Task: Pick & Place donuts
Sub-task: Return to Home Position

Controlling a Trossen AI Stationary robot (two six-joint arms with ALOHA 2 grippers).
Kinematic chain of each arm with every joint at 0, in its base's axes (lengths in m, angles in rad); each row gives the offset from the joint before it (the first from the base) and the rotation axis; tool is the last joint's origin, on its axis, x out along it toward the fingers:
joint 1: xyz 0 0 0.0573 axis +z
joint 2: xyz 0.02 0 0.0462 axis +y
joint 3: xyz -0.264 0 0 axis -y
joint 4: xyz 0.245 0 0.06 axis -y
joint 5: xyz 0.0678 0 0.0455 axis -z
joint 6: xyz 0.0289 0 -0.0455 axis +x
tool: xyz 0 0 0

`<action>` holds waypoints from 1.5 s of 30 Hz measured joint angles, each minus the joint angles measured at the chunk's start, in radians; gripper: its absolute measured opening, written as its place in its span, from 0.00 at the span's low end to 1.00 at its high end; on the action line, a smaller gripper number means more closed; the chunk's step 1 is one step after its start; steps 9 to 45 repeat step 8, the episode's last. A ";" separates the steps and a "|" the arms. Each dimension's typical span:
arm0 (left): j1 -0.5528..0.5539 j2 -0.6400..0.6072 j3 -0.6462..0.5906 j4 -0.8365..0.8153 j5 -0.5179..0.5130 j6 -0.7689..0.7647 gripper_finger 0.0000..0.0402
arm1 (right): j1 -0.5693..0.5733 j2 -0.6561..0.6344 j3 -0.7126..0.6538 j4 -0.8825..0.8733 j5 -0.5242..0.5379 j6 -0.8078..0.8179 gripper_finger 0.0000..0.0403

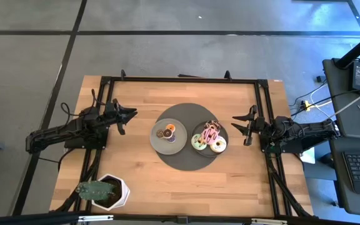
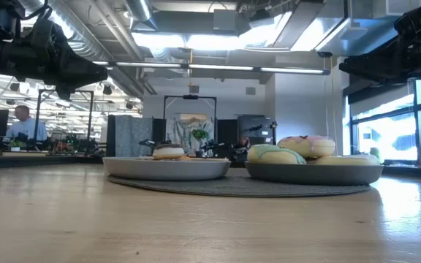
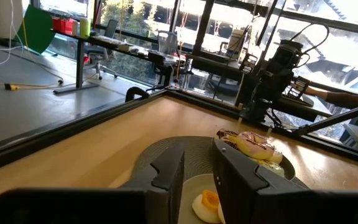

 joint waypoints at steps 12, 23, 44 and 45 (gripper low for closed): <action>0.000 0.000 0.000 0.000 0.000 0.000 0.20 | 0.000 0.000 0.000 0.000 0.000 0.000 0.35; 0.000 0.000 0.000 0.000 0.000 0.000 0.20 | 0.000 0.000 0.000 0.000 0.000 0.000 0.35; 0.000 0.000 0.000 0.000 0.000 0.000 0.20 | 0.000 0.000 0.000 0.000 0.000 0.000 0.35; 0.000 0.000 0.000 0.000 0.000 0.000 0.20 | 0.000 0.000 0.000 0.000 0.000 0.000 0.35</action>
